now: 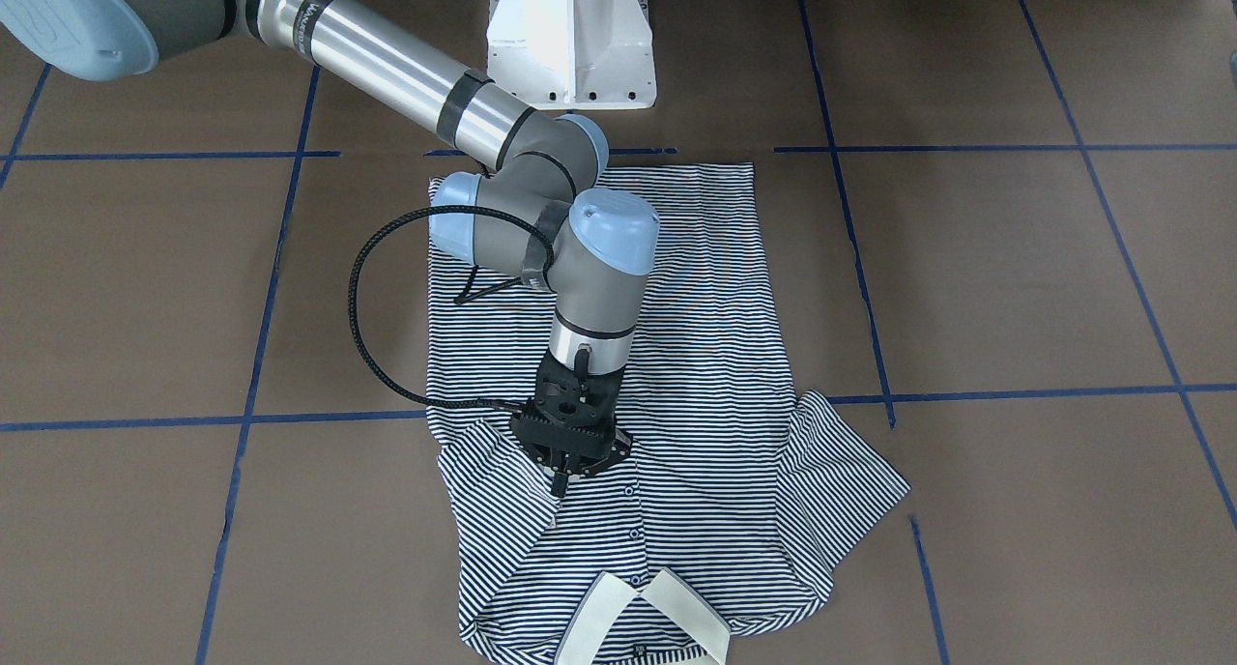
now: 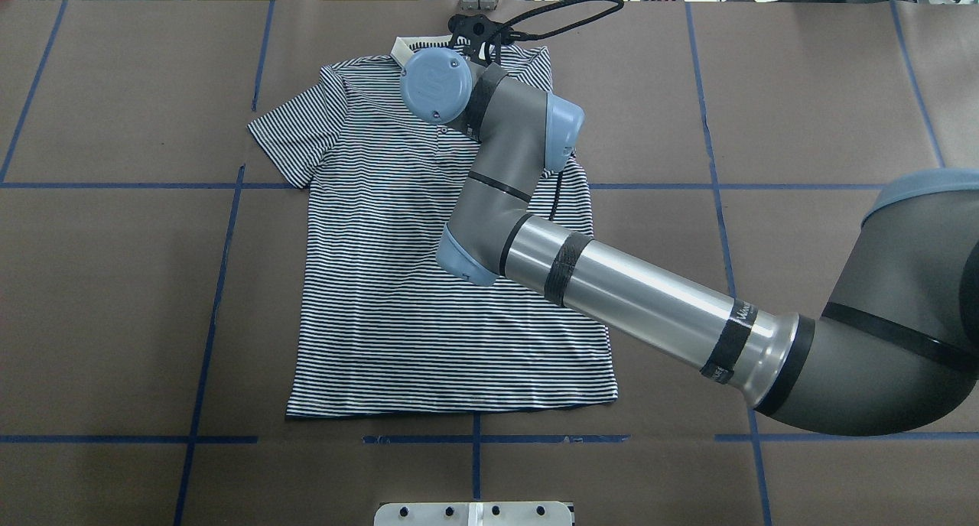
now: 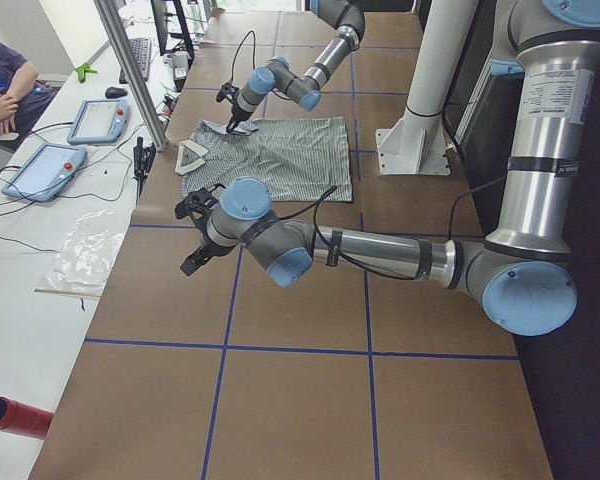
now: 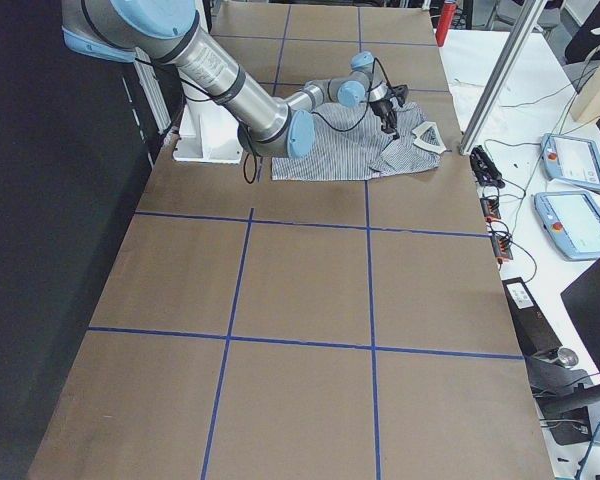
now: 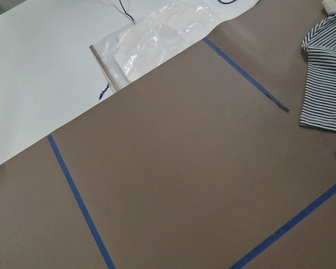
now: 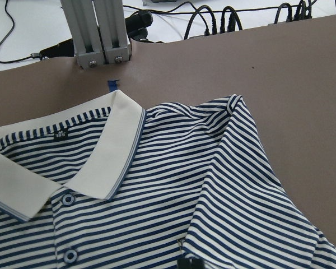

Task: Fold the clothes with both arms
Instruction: 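Fold the held sleeve inward across the shirt body with the right gripper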

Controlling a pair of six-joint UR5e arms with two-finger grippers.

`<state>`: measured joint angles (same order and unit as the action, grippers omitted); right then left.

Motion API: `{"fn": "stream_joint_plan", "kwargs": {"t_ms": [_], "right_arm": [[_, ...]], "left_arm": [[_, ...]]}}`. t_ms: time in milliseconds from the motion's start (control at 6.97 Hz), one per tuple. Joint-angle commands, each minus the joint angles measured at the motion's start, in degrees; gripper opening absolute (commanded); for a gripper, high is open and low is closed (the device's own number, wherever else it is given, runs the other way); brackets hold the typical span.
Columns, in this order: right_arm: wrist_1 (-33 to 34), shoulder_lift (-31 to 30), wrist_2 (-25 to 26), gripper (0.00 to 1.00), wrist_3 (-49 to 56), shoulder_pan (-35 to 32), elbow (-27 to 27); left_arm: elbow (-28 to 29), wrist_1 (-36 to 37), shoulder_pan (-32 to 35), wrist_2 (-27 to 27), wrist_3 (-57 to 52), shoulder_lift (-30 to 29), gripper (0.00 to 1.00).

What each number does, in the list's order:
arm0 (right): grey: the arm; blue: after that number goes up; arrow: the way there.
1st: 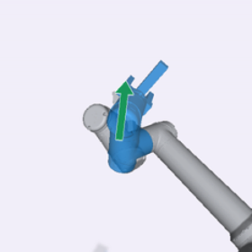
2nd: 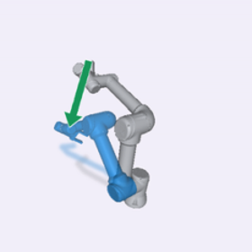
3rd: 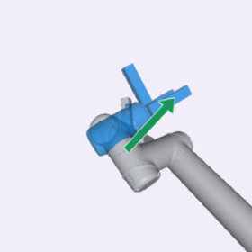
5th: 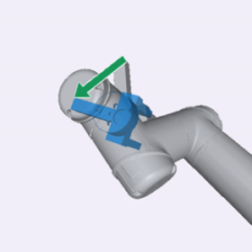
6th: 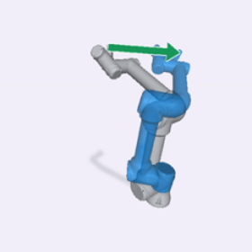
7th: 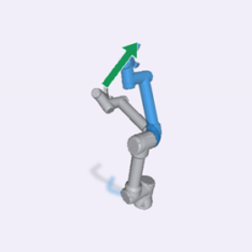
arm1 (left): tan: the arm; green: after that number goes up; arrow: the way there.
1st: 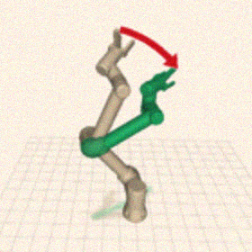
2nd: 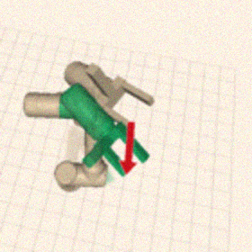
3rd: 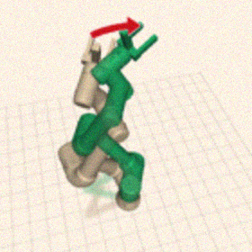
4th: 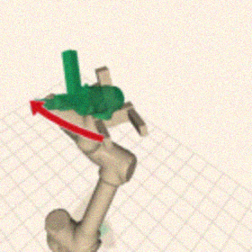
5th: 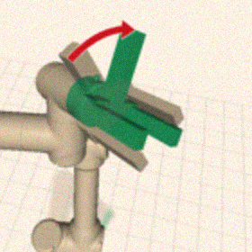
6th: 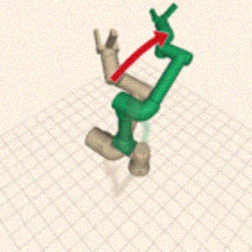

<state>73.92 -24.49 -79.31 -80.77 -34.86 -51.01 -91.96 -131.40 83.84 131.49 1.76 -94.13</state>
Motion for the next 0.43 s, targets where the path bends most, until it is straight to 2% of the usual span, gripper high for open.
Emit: {"fn": "stream_joint_plan", "kwargs": {"t_ms": [0, 143, 287], "right_arm": [[0.0, 1.3, 0.0, 0.27, -0.4, 0.1, -0.1], [0.1, 1.3, -0.1, 0.99, 0.0, 0.1, -0.1], [0.1, 1.5, -0.4, 1.0, 1.2, -0.2, -0.1]], "left_arm": [[-0.1, 0.0, 0.0, 0.0, 0.0, 0.0, 1.0], [-0.1, 0.0, 0.0, 0.0, 0.0, 0.2, 1.0], [0.1, 0.0, -0.1, 0.0, 0.0, 0.2, 1.0]]}}
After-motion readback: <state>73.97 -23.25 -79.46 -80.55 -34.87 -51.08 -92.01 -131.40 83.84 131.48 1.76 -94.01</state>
